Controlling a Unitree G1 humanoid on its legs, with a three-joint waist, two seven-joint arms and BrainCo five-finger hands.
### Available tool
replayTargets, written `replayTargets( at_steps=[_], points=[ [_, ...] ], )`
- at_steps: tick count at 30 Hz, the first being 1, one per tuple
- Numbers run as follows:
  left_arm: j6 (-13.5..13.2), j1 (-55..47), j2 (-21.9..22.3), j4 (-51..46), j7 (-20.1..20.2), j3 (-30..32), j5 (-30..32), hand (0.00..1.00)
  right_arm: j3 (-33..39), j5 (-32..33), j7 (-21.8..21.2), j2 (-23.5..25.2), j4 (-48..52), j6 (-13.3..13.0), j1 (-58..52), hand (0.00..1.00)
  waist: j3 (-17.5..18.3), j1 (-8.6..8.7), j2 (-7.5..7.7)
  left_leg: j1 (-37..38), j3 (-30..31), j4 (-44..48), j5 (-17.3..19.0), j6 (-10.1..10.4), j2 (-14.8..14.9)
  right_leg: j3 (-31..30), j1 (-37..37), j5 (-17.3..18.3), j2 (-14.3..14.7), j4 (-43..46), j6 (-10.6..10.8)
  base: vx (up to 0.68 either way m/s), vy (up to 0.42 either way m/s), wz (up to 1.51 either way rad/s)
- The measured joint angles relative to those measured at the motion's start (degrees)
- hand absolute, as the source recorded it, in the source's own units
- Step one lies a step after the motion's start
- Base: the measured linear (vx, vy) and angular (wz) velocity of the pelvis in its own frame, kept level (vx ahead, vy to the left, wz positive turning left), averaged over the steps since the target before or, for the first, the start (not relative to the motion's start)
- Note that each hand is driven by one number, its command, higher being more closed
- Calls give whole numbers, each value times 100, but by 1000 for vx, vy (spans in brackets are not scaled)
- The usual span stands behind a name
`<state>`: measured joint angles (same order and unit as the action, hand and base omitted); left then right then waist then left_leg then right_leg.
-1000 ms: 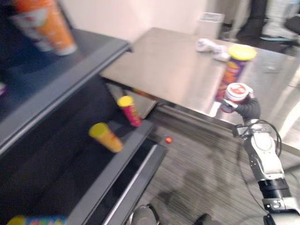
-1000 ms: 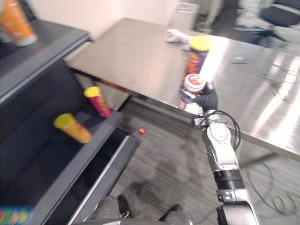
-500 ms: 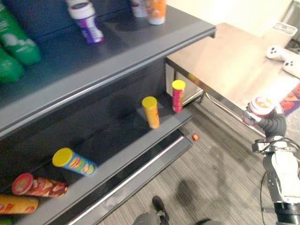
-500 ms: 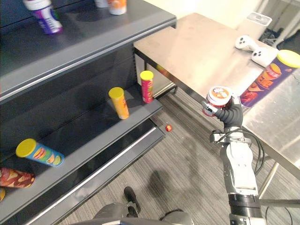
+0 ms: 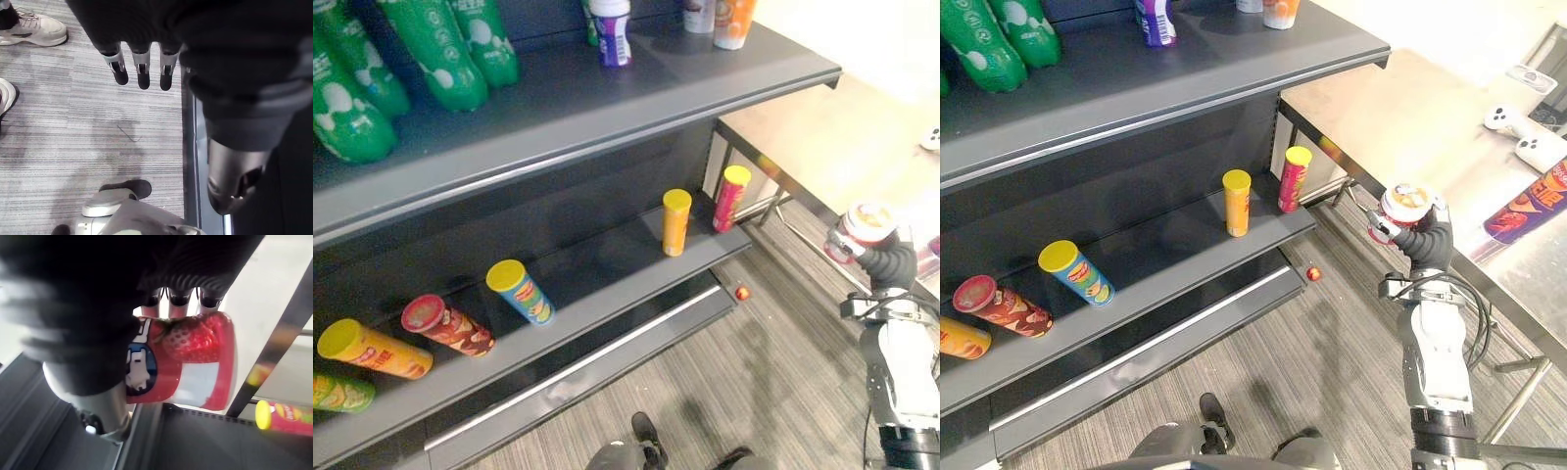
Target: Put the gum and the chips on the shelf.
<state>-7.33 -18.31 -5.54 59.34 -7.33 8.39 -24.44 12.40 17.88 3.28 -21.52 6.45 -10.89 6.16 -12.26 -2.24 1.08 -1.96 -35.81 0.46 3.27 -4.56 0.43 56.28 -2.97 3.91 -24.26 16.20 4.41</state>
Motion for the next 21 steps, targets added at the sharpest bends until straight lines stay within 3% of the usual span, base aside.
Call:
replayTargets(
  at_steps=[3, 6, 8, 9, 10, 11, 12, 13, 14, 15, 18, 21],
  points=[
    [-29, 13, 54, -90, 48, 68, -20, 0, -237, 18, -458, -13, 65, -256, 318, 100, -3, -18, 3, -22, 11, 31, -1, 1, -2, -64, 47, 2, -27, 68, 1, -8, 32, 0],
    [-31, 26, 84, -250, -14, 113, -1, 0, -567, 18, -871, -67, 415, -462, 413, 100, -40, -57, 75, -102, 288, 110, -15, 17, -131, -184, 90, 23, -251, 402, -19, -16, 17, 22],
    [-25, 21, 65, -371, -93, 120, 46, 0, -636, 15, -1015, -67, 500, -519, 399, 100, -55, -157, 33, -230, 1060, 293, -86, 119, -173, -1074, 262, 346, 78, 356, -355, -34, -6, 57],
    [-25, 22, 40, -500, -106, 102, 54, 0, -575, 16, -1012, -69, 573, -562, 363, 100, -63, -169, -5, -350, 1578, 408, -110, 150, -195, -1815, 425, 522, 489, 241, -670, -1, -34, 150],
    [-13, 77, -46, -571, -108, 73, 101, 0, -433, 13, -1010, -82, 759, -641, 267, 100, -60, -54, -23, -473, 2383, 296, -99, 143, -313, -3036, 545, 707, 1269, -156, -965, 25, -57, 188],
    [13, 122, -98, -549, -105, 74, 103, 0, -392, 13, -1014, -82, 803, -682, 231, 100, -3, 43, 64, -482, 2489, 223, -64, 146, -412, -3406, 586, 778, 1440, -318, -990, 82, -72, 247],
    [58, 242, -184, -468, -101, 72, 108, 0, -307, 15, -1030, -140, 889, -745, 124, 100, 10, 136, 212, -837, 2586, 1318, 65, -127, -428, -3846, 768, 950, 1495, -64, -714, 61, -68, 180],
    [118, 198, -186, -436, -99, 65, 113, 0, -306, 13, -1092, -242, 923, -753, 32, 100, -7, 42, 54, -727, 2936, 1451, 465, -88, -287, -4157, 773, 1009, 1759, 148, -643, 39, -49, 190],
    [181, 235, -222, -323, -92, 55, 156, 0, -414, 15, -1219, -164, 861, -796, -93, 100, -65, -41, 175, -566, 3271, 1299, 359, -74, -516, -4627, 773, 945, 1783, 334, -537, 21, -69, 131],
    [183, 216, -276, -320, -76, 43, 240, 0, -479, 13, -1290, -170, 846, -797, -129, 100, -34, -1, 217, -518, 3400, 1185, 321, -80, -577, -4746, 750, 905, 1797, 291, -483, 77, -55, 146],
    [181, 152, -291, -315, -38, 98, 263, 0, -678, 21, -1511, -172, 751, -873, 84, 100, -20, -158, 234, -476, 3584, 1079, 225, -29, -574, -4732, 542, 531, 1733, -289, -97, 126, -76, 85],
    [165, 54, -283, -333, -88, 115, 260, 0, -826, 89, -1531, -173, 383, -925, 489, 100, 3, -276, 266, -462, 3699, 1055, 176, 70, -470, -4580, 264, 332, 1890, -768, -84, 117, -117, 15]
  ],
)
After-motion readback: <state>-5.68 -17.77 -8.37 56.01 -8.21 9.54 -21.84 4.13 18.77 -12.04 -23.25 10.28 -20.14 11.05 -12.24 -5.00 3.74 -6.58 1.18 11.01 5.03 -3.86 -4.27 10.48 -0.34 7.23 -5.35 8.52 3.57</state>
